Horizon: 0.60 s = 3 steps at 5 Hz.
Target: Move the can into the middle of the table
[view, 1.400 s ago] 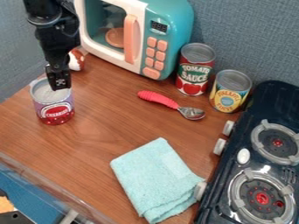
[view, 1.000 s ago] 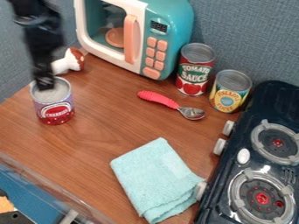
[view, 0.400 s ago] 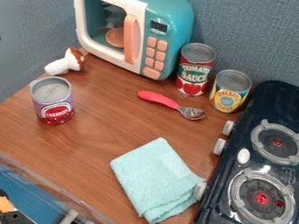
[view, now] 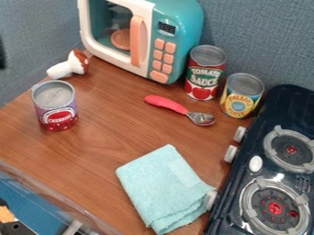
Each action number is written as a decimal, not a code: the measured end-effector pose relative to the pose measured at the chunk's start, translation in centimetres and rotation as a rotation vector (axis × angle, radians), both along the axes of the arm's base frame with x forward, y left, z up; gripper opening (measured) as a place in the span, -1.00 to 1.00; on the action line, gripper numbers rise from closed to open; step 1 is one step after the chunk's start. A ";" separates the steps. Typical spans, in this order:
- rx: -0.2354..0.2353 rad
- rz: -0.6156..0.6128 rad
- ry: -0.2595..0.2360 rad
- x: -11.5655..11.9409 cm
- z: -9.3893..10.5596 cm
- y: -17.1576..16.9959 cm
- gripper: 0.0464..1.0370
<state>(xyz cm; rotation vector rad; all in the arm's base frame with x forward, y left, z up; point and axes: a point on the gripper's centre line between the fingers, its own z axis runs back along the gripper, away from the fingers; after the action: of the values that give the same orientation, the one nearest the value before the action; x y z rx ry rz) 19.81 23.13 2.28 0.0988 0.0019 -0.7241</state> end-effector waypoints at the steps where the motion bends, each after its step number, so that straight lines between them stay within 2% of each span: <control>1: 0.006 -0.020 0.031 1.4 -1.6 -1.0 0.93; 3: 0.006 -0.066 0.035 4.4 -2.0 -4.0 0.93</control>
<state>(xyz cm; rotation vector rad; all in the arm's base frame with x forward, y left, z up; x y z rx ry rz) 24.20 19.18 0.30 0.0920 0.0339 -0.7921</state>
